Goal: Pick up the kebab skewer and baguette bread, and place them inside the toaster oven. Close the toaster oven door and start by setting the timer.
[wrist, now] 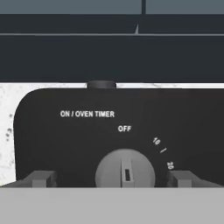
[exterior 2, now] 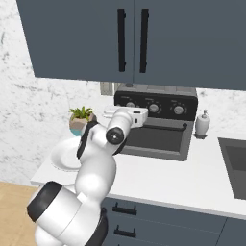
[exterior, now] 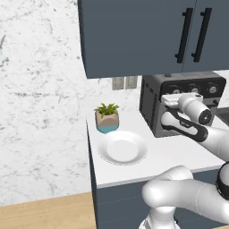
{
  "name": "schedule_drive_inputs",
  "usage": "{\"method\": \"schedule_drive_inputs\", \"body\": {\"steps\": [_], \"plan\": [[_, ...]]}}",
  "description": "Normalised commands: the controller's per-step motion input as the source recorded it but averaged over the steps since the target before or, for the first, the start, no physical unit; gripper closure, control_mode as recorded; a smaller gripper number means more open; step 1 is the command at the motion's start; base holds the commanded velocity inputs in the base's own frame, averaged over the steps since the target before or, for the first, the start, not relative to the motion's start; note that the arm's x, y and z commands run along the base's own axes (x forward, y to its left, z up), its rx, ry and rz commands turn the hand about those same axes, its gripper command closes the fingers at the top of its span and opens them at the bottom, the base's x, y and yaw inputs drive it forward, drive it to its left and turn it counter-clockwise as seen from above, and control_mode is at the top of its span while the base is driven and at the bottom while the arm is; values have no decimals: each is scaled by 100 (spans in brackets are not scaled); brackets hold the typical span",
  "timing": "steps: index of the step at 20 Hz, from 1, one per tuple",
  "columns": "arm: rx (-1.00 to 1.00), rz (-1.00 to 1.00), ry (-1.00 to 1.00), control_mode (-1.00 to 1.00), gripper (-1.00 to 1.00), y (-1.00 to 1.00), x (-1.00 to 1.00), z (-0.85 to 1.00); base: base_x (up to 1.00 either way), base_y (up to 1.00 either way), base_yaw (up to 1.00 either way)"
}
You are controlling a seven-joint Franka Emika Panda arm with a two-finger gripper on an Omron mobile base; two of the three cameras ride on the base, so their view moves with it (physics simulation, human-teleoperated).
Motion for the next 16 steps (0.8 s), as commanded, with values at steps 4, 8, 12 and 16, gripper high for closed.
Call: {"method": "schedule_drive_inputs", "body": {"steps": [4, 8, 12, 16], "plan": [[0, 0, 0, -100, -100, 0, 6, 0, 0, 0, 0], [0, 0, 0, -100, -100, 0, 0, 0, 0, 0, 0], [0, 0, 0, -100, -100, -8, 0, 0, 0, 0, 0], [0, 0, 0, -100, -100, -10, 0, 0, 0, 0, 0]]}}
